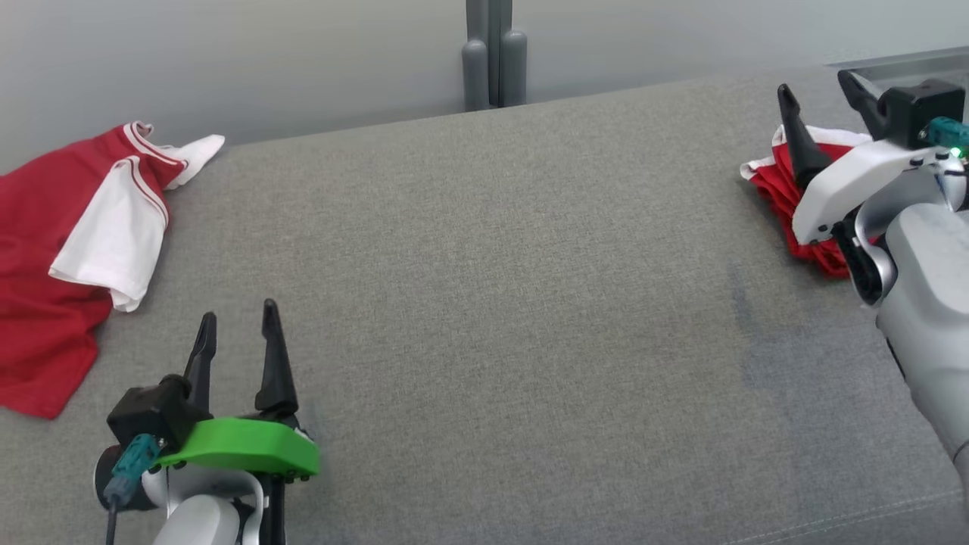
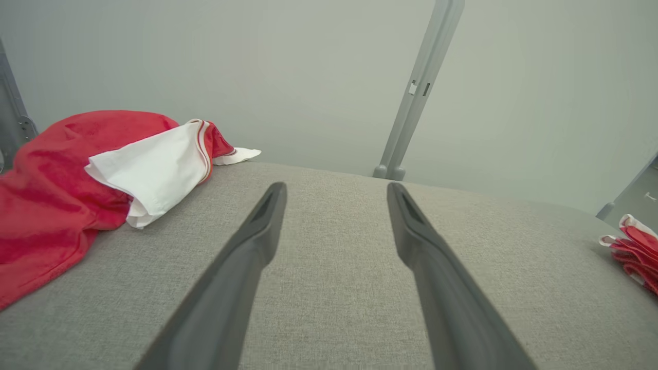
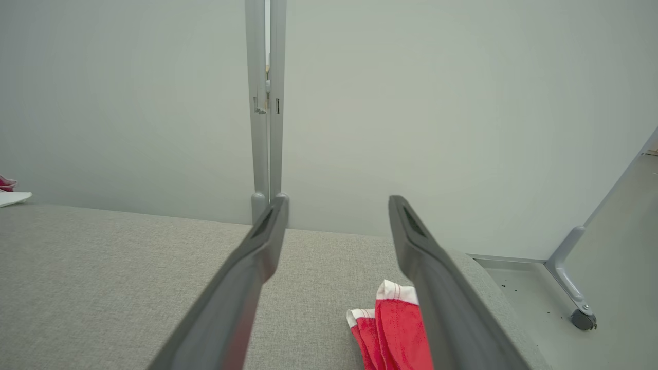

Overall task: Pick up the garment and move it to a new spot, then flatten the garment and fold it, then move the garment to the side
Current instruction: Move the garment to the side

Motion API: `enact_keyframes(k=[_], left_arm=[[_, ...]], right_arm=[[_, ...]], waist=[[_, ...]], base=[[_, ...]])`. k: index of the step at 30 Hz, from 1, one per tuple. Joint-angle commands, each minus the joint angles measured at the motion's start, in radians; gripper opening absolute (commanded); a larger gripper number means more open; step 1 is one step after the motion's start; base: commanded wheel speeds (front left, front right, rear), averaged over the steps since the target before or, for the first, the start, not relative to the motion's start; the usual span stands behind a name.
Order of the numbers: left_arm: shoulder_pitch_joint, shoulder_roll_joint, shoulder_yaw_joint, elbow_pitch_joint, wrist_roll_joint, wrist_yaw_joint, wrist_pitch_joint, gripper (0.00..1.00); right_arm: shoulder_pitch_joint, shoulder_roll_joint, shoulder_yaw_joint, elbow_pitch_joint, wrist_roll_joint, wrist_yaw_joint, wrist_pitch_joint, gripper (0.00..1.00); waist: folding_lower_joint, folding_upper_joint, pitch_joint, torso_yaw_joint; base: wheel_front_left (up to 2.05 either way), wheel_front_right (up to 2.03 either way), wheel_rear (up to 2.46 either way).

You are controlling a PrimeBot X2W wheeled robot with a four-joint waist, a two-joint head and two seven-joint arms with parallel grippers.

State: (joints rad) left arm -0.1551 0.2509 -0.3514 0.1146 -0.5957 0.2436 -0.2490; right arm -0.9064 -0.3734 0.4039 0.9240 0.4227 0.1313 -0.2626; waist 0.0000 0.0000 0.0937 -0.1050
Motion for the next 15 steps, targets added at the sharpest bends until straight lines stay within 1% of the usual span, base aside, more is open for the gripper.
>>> enact_keyframes(k=[1, 8, 15], left_arm=[[0.025, 0.012, 0.02, 0.015, -0.016, -0.003, -0.008, 1.0], [0.081, 0.023, 0.066, 0.038, -0.05, -0.013, -0.012, 1.0], [0.151, 0.019, 0.103, 0.03, -0.066, -0.011, -0.016, 1.0]], right_arm=[[0.04, 0.005, -0.013, -0.028, 0.0, -0.001, -0.003, 1.0], [0.141, 0.039, -0.05, -0.115, -0.024, -0.001, 0.005, 1.0], [0.299, 0.097, -0.141, -0.26, -0.07, -0.001, 0.018, 1.0]], waist=[[0.0, 0.0, -0.046, 0.006], [0.0, 0.0, -0.08, 0.013], [0.0, 0.0, -0.104, 0.026]], base=[[0.0, 0.0, 0.0], [0.0, 0.0, 0.0], [0.0, 0.0, 0.0]])
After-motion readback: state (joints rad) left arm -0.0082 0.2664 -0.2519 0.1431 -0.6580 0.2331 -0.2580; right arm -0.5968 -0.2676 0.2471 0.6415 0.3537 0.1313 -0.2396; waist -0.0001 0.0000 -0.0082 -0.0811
